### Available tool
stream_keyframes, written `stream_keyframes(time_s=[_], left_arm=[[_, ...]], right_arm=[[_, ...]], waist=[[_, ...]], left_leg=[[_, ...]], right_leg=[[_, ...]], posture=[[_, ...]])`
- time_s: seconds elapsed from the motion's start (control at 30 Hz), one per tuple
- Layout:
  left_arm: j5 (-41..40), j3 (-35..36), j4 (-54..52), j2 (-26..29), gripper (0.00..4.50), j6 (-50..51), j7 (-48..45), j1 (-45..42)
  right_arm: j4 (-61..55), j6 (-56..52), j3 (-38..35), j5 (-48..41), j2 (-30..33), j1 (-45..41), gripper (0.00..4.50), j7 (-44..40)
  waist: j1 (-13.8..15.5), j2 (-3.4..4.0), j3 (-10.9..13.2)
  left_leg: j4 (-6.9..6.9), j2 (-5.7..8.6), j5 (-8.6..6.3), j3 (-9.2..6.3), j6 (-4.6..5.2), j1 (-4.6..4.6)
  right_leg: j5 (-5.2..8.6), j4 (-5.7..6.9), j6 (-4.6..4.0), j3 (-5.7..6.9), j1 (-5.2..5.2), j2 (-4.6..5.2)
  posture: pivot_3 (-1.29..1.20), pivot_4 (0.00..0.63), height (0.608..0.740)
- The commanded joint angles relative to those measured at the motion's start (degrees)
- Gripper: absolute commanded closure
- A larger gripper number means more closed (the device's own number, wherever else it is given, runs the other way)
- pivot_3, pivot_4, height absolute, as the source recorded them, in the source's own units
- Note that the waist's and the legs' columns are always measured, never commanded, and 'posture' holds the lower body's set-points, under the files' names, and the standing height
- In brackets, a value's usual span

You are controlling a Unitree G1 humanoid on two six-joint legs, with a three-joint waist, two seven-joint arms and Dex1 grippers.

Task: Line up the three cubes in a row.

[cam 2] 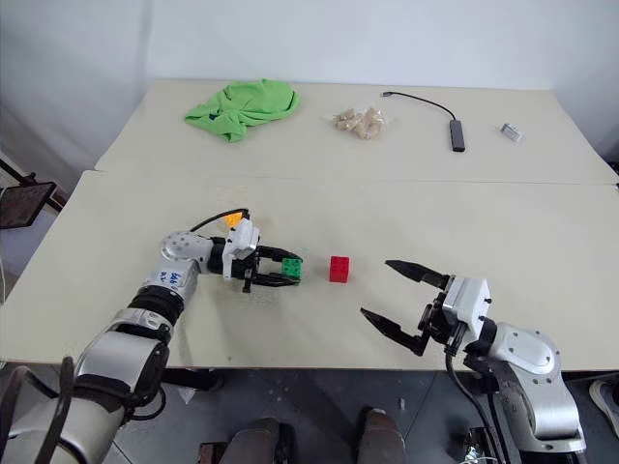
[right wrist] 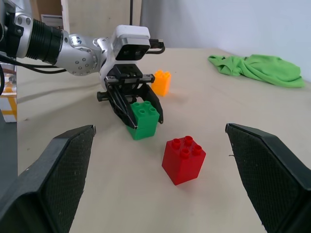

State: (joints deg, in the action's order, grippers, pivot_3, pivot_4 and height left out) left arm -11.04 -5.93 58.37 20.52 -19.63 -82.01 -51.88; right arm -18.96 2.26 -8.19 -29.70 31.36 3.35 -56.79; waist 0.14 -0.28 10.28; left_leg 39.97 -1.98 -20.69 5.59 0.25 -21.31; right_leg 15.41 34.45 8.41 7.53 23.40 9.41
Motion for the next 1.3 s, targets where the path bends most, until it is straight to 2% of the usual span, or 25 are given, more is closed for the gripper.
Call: stream_keyframes(time_s=[0.03,0.07,0.23,0.37,0.4,0.47,0.57,0.77,0.87,1.0,1.2,1.3], left_arm=[[-3.21,3.14,-7.82,0.99,0.86,0.13,-0.88,2.46],[-4.37,3.93,-11.96,2.16,0.62,1.70,-1.23,4.59],[-8.66,9.49,-33.23,8.63,0.62,9.48,4.82,16.86],[-11.83,17.26,-48.78,13.10,0.62,17.51,14.59,29.57],[-12.07,19.63,-51.08,13.42,0.45,18.33,17.64,32.67],[-12.79,25.38,-53.93,12.64,0.04,19.06,24.47,38.83],[-12.92,32.31,-55.00,9.82,0.04,18.07,33.13,47.33],[-13.58,35.92,-57.10,7.47,0.04,18.26,38.68,56.96],[-13.98,33.27,-56.76,8.11,0.04,19.45,38.73,53.33],[-12.50,29.45,-50.77,9.57,0.04,19.07,36.29,45.71],[-6.15,19.80,-25.11,10.52,0.04,12.80,28.19,23.43],[-2.61,17.23,-13.08,10.31,0.04,7.79,27.93,14.91]], right_arm=[[-2.21,0.09,-0.43,-0.88,0.05,0.15,0.00,0.53],[-2.16,-0.04,-0.21,-1.15,0.05,-0.02,0.00,0.41],[-0.16,-0.45,1.19,-2.08,0.14,-2.59,0.00,-1.30],[2.39,-1.46,2.94,-2.75,-0.35,-6.46,0.00,-3.16],[3.10,-1.29,3.27,-2.64,-0.71,-7.48,0.00,-3.29],[4.83,-0.60,4.09,-2.16,-1.88,-9.79,0.00,-3.32],[6.85,0.73,5.17,-1.49,-3.97,-12.42,0.00,-3.40],[9.01,1.95,5.65,-0.64,-5.14,-14.37,0.00,-4.26],[10.10,1.85,5.44,-0.72,-4.69,-14.89,0.00,-4.85],[10.79,1.78,5.87,-0.52,-4.79,-15.55,0.00,-5.11],[10.30,1.65,5.87,-0.26,-4.23,-15.72,0.00,-5.08],[9.29,1.67,5.58,-0.10,-4.13,-14.87,0.00,-4.38]], waist=[[-0.06,0.00,0.00],[-0.15,0.00,0.00],[-0.86,0.01,0.00],[-0.39,0.01,0.00],[-0.40,0.01,0.00],[-0.13,0.00,0.00],[-0.19,0.01,0.00],[0.01,-0.01,-0.01],[0.29,-0.01,-0.01],[0.71,0.00,-0.02],[0.82,0.02,-0.04],[0.47,-0.01,-0.03]], left_leg=[[0.00,0.00,0.00,0.00,0.00,0.00],[-0.01,-0.01,0.00,-0.01,0.00,0.00],[-0.05,-0.07,0.00,-0.07,-0.01,0.06],[0.02,-0.08,0.00,-0.11,-0.01,0.06],[0.02,-0.08,-0.01,-0.12,-0.01,0.06],[0.02,-0.09,-0.01,-0.15,-0.01,0.08],[0.01,-0.12,-0.02,-0.18,-0.01,0.11],[0.02,-0.09,-0.04,-0.17,-0.02,0.08],[0.02,-0.10,-0.04,-0.17,-0.02,0.08],[0.08,-0.08,-0.04,-0.13,-0.02,0.09],[0.04,-0.04,-0.02,-0.04,-0.06,0.11],[0.01,-0.03,-0.01,0.01,-0.05,0.08]], right_leg=[[0.00,0.00,0.00,0.00,0.00,0.00],[0.00,0.00,0.00,0.00,0.00,0.00],[0.00,0.14,0.00,0.00,0.03,0.00],[0.00,0.16,0.00,-0.03,0.01,0.02],[0.00,0.14,0.00,-0.03,0.01,0.02],[0.00,0.17,0.00,-0.03,0.00,0.03],[0.00,0.15,0.00,-0.06,-0.01,0.03],[0.00,0.16,-0.01,0.00,-0.02,0.04],[0.00,0.18,-0.02,0.01,-0.02,0.04],[-0.01,0.23,-0.04,0.00,-0.02,0.04],[-0.01,0.27,-0.04,0.03,0.01,0.02],[-0.02,0.21,-0.03,0.06,0.03,0.02]], posture=[[0.00,0.150,0.740],[0.00,0.150,0.740],[0.00,0.150,0.740],[0.00,0.150,0.740],[0.00,0.150,0.740],[0.00,0.150,0.740],[0.00,0.150,0.740],[0.00,0.150,0.740],[0.00,0.150,0.740],[0.00,0.150,0.740],[0.00,0.150,0.740],[0.00,0.150,0.740]])
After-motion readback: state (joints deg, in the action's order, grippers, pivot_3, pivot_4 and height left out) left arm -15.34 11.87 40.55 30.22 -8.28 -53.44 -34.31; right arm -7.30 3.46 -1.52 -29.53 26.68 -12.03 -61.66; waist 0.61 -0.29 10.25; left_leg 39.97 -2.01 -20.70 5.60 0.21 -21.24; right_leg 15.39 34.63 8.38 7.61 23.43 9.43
